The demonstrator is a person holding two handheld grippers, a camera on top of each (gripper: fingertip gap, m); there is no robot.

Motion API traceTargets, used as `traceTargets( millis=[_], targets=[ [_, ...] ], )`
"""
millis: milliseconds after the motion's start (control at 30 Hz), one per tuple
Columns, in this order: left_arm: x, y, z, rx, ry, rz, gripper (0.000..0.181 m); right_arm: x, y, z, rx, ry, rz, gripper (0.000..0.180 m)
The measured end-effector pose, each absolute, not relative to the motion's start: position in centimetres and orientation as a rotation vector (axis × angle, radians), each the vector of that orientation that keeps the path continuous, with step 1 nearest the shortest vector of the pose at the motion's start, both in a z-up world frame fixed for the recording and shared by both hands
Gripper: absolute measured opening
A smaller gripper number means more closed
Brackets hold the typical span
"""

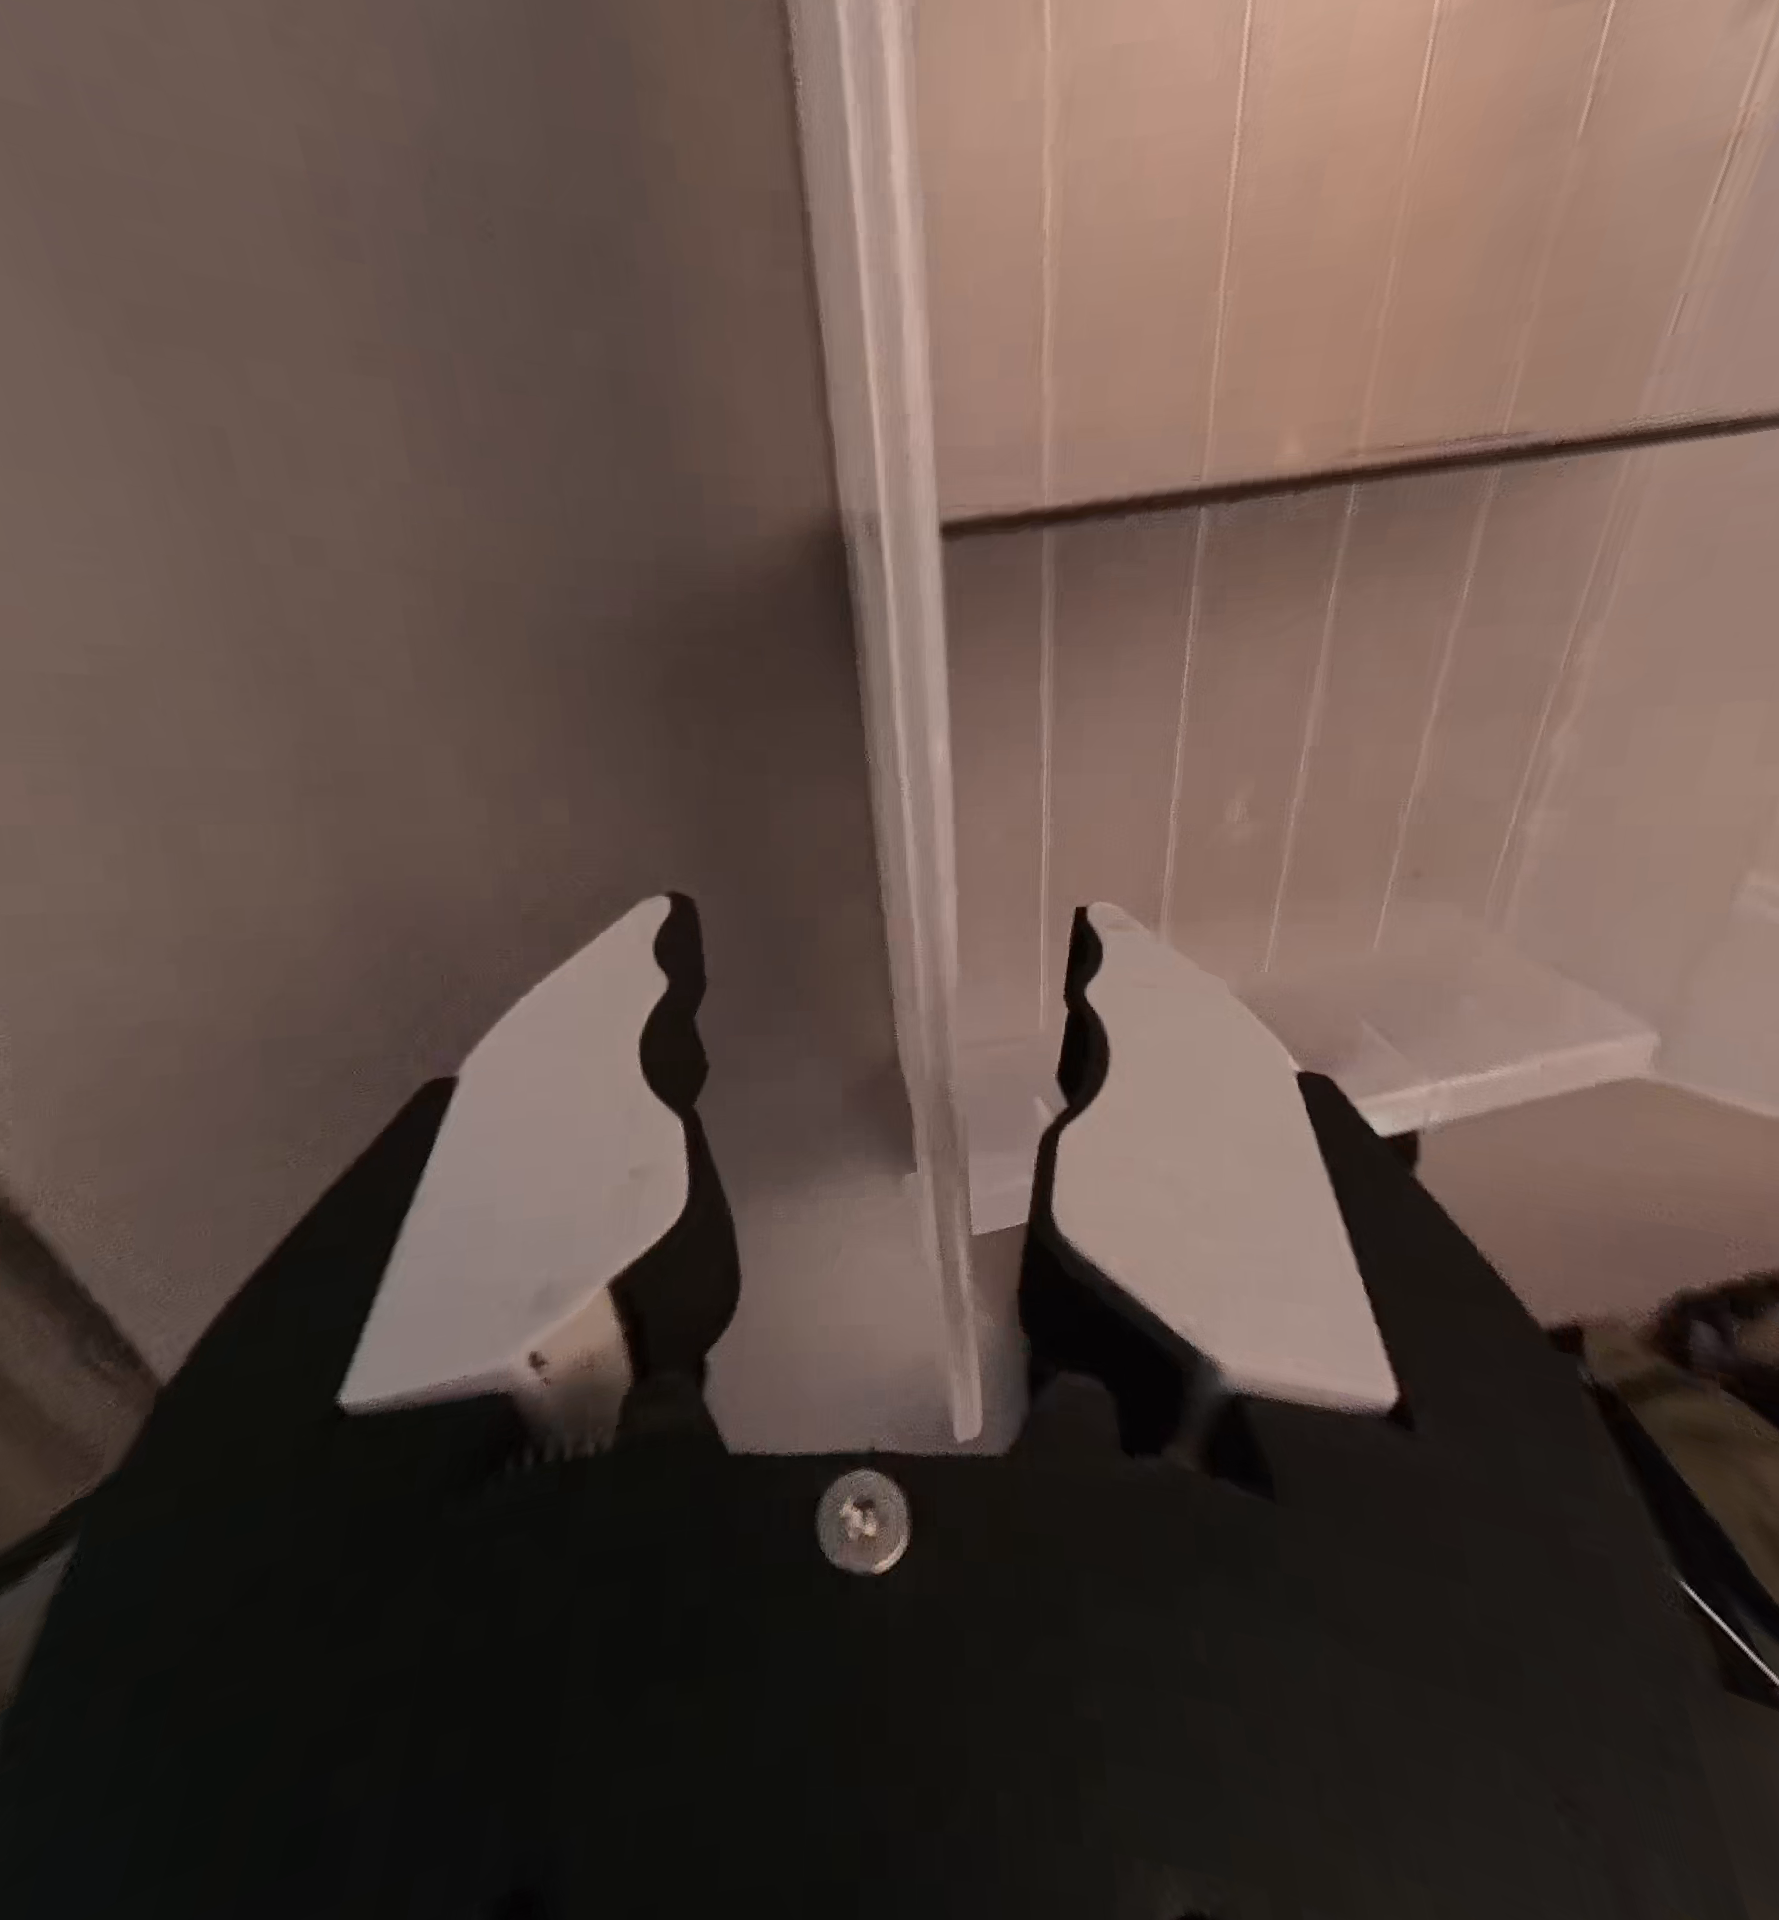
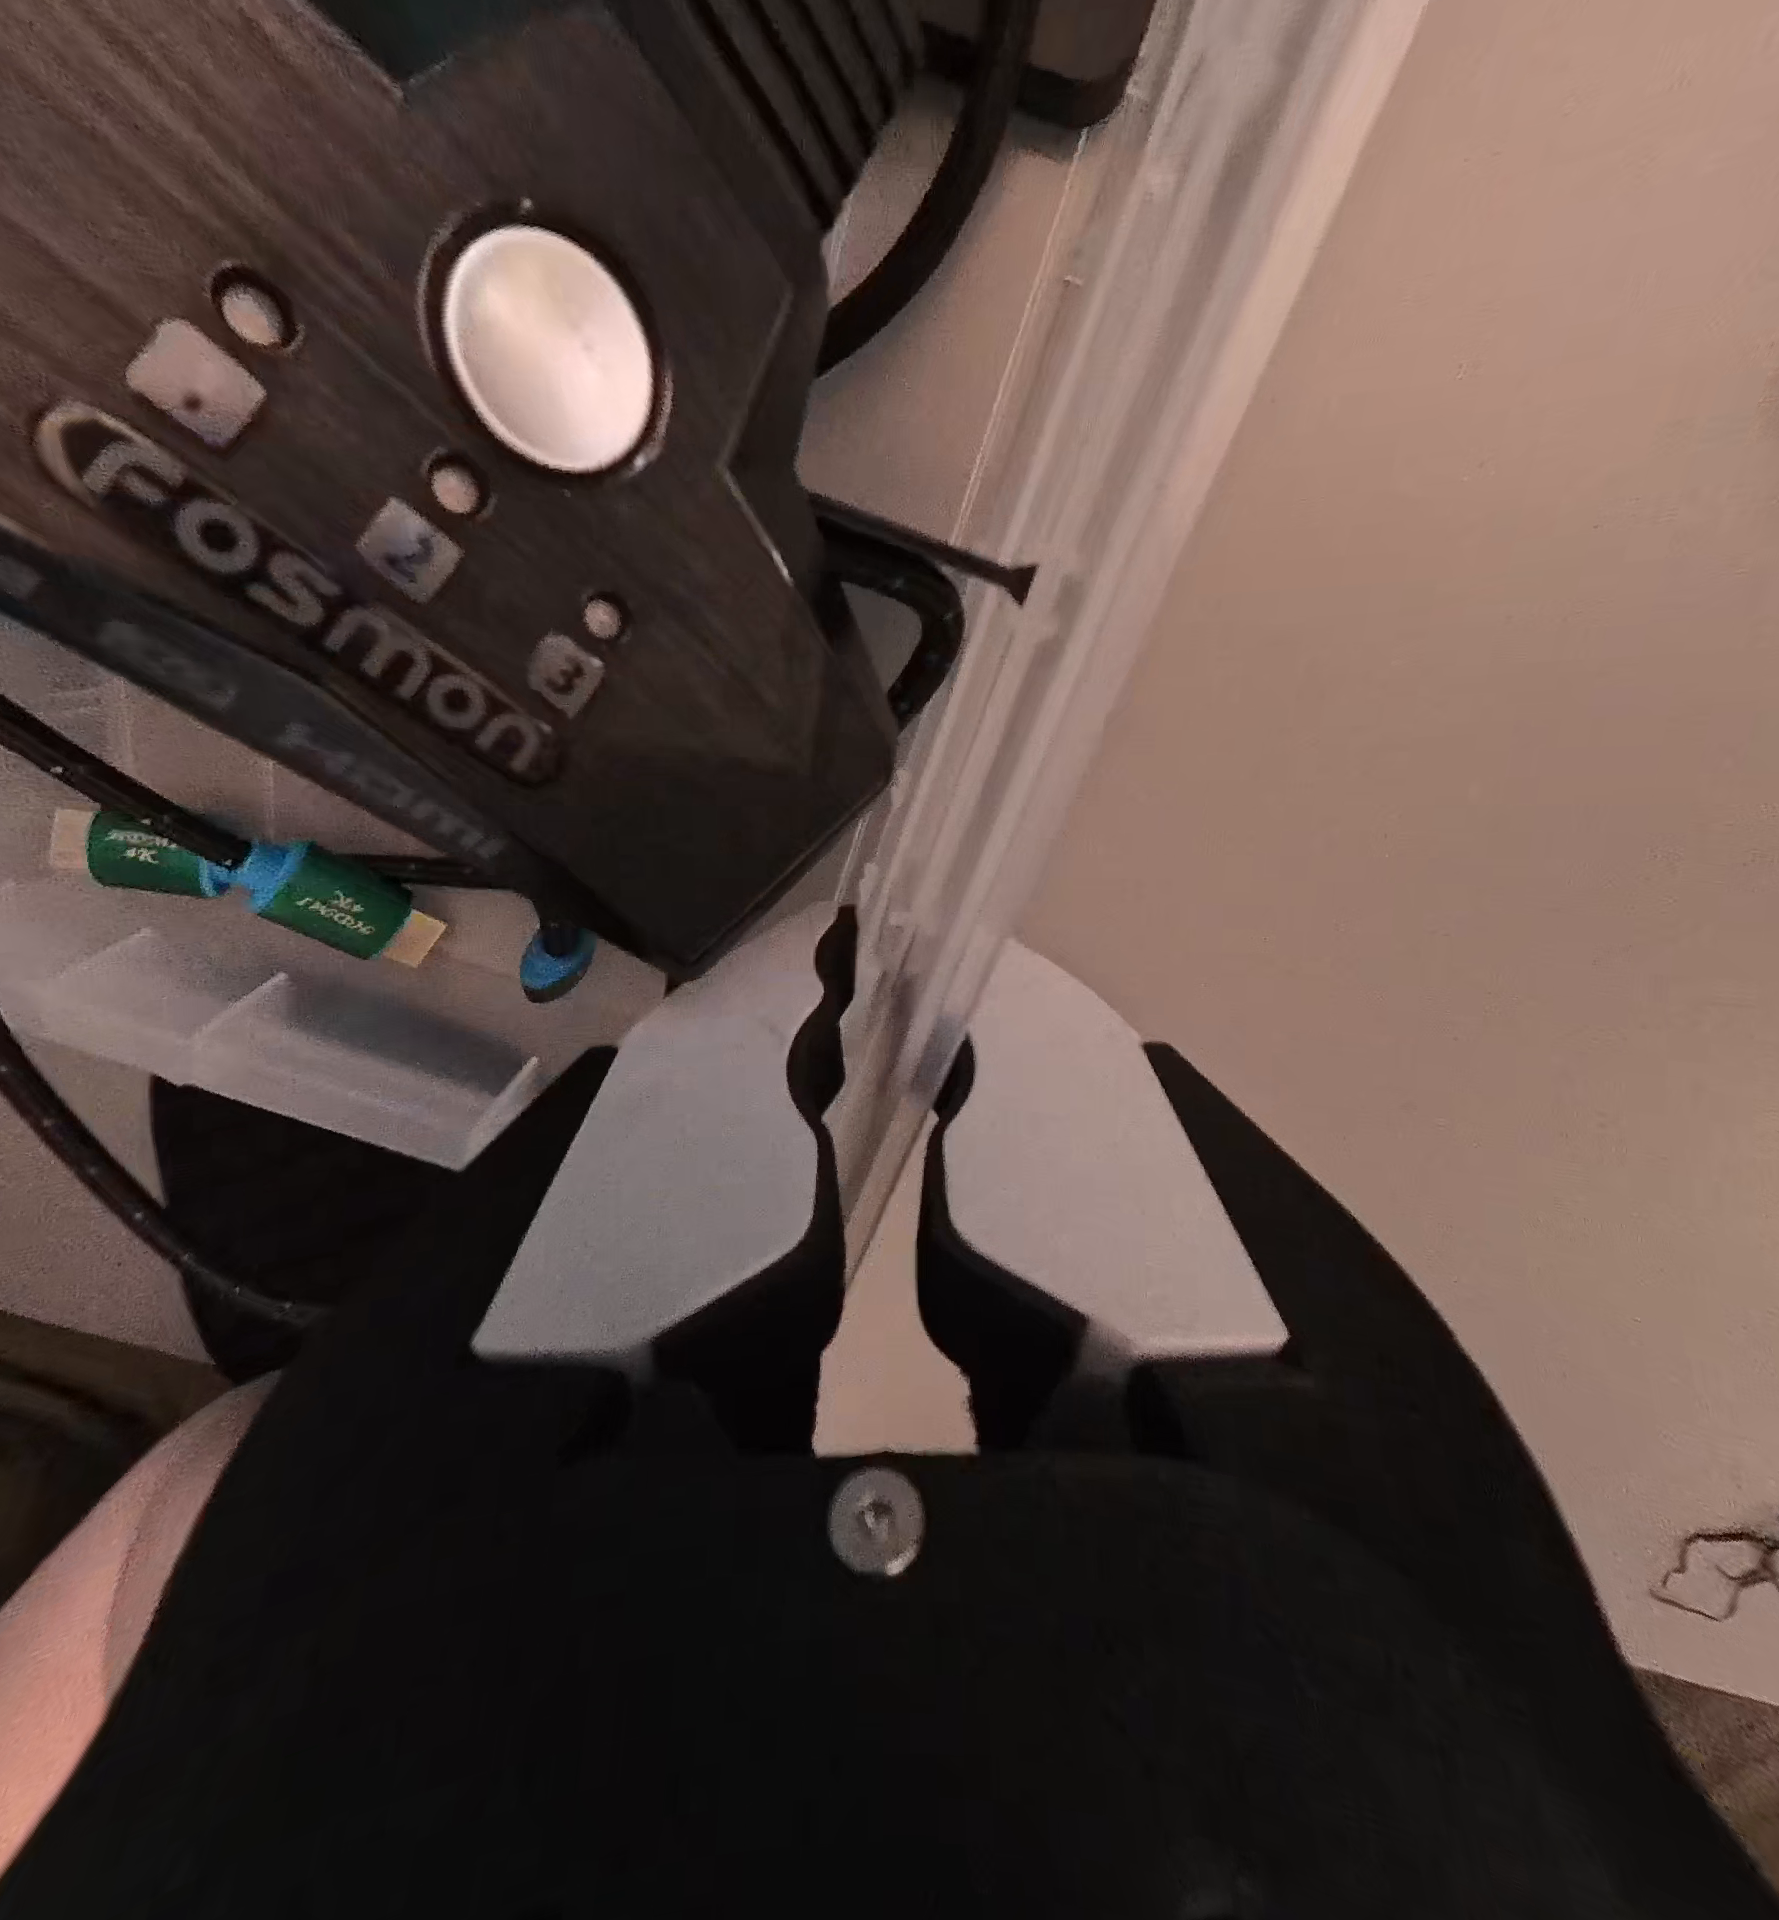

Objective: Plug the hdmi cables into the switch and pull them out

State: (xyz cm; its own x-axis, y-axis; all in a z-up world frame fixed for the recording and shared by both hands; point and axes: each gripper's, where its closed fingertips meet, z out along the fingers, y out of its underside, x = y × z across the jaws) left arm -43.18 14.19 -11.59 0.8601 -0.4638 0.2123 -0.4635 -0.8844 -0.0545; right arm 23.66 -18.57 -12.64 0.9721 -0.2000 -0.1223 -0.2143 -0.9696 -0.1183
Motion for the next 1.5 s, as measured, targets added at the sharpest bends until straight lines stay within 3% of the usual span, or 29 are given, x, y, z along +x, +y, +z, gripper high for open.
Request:
traceTargets(
  millis=[100,300,467,800,1033,1200,1333,1500],
  targets=[
    [-41.8,13.4,-12.6,-3.102,0.801,-0.456,0.045,22.6,-17.8,-12.6,-3.056,0.252,0.119,0.009],
    [-38.9,12.7,-13.4,-3.117,1.091,-0.192,0.012,18.7,-15.2,-12.5,-3.125,0.181,0.170,0.009],
    [-35.2,11.0,-14.0,-3.094,1.354,0.119,0.025,14.7,-12.8,-12.4,-3.188,0.150,0.180,0.010],
    [-31.4,7.9,-13.6,-2.988,1.609,0.216,0.042,12.0,-10.4,-10.3,-3.151,0.101,0.020,0.028],
    [-30.7,8.2,-8.1,-2.764,1.489,0.062,0.044,9.6,-5.7,1.2,-2.563,0.025,-0.198,0.031],
    [-29.4,7.9,-3.6,-2.519,1.442,-0.006,0.042,-8.0,-2.0,9.0,-1.866,-0.587,0.210,0.035],
    [-28.2,7.0,-2.0,-2.395,1.481,0.003,0.041,-12.3,1.6,2.1,-2.110,-0.594,0.199,0.031],
    [-27.2,6.1,-1.6,-2.316,1.550,0.043,0.040,-10.6,4.0,-5.7,-2.461,-0.495,0.027,0.047]
  ],
)
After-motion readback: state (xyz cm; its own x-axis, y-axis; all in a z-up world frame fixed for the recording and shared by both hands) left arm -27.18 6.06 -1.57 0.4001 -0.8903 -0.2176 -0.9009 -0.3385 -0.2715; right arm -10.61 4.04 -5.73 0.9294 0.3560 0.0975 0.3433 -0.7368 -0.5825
